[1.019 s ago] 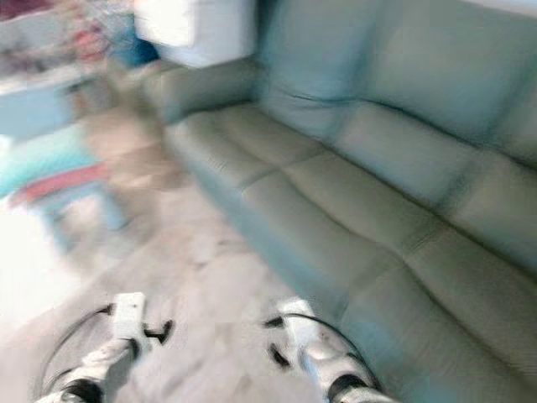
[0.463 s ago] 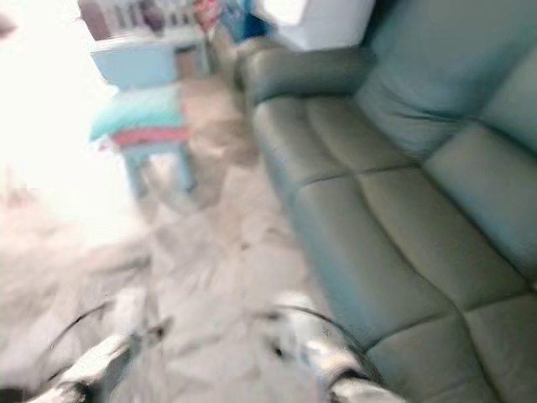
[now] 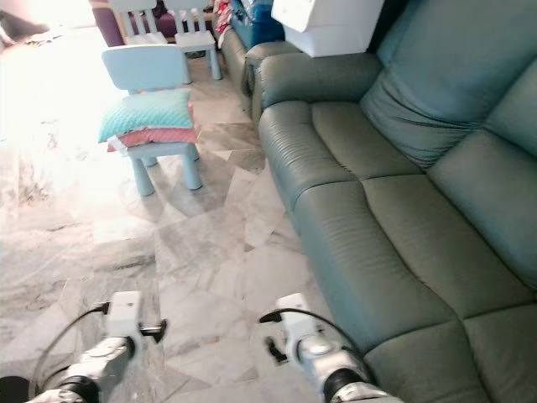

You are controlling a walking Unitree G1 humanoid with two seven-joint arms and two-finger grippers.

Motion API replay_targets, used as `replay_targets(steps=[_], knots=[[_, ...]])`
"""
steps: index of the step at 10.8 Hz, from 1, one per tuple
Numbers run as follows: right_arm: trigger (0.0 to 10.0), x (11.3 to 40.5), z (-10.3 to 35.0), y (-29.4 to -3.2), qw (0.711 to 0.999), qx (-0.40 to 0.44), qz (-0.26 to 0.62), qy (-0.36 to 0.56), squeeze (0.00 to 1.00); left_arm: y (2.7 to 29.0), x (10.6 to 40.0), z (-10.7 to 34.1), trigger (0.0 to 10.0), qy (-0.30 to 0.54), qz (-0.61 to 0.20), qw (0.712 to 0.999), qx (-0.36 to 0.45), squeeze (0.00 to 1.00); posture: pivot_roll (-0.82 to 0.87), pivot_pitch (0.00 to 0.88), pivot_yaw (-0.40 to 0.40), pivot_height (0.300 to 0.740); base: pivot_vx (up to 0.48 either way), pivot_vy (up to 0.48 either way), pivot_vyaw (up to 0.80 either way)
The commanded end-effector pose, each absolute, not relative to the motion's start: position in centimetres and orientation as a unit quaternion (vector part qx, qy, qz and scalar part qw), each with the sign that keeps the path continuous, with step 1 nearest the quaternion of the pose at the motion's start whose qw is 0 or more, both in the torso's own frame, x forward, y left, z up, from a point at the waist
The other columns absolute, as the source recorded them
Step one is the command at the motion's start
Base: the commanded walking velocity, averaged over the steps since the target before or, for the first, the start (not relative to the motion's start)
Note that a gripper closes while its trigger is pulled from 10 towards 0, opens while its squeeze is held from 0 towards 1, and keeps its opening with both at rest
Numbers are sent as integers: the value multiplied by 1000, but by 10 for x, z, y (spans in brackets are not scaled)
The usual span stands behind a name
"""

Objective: Move the pillow to the sofa

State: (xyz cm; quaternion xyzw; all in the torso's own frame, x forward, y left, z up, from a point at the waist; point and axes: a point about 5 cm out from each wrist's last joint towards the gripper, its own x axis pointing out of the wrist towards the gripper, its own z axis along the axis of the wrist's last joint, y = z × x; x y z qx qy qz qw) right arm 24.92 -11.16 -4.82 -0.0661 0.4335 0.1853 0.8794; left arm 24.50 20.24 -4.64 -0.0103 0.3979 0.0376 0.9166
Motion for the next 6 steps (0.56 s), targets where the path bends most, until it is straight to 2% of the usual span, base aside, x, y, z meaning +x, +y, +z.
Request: replay_targets(steps=[1, 2, 6], knots=[[10000, 253, -45, -114, 882, -75, 184, 428, 0, 204, 240, -50, 10000, 408, 39, 912, -13, 0, -111, 69, -40, 740, 0, 0, 0], [10000, 253, -45, -114, 882, -76, 185, 428, 0, 203, 238, -51, 10000, 411, 39, 911, -12, 0, -110, 71, -40, 740, 0, 0, 0], [10000, 253, -46, -114, 880, -82, 189, 428, 0, 200, 238, -52, 10000, 411, 26, 911, -12, 0, -114, 73, -42, 740, 416, 0, 0]])
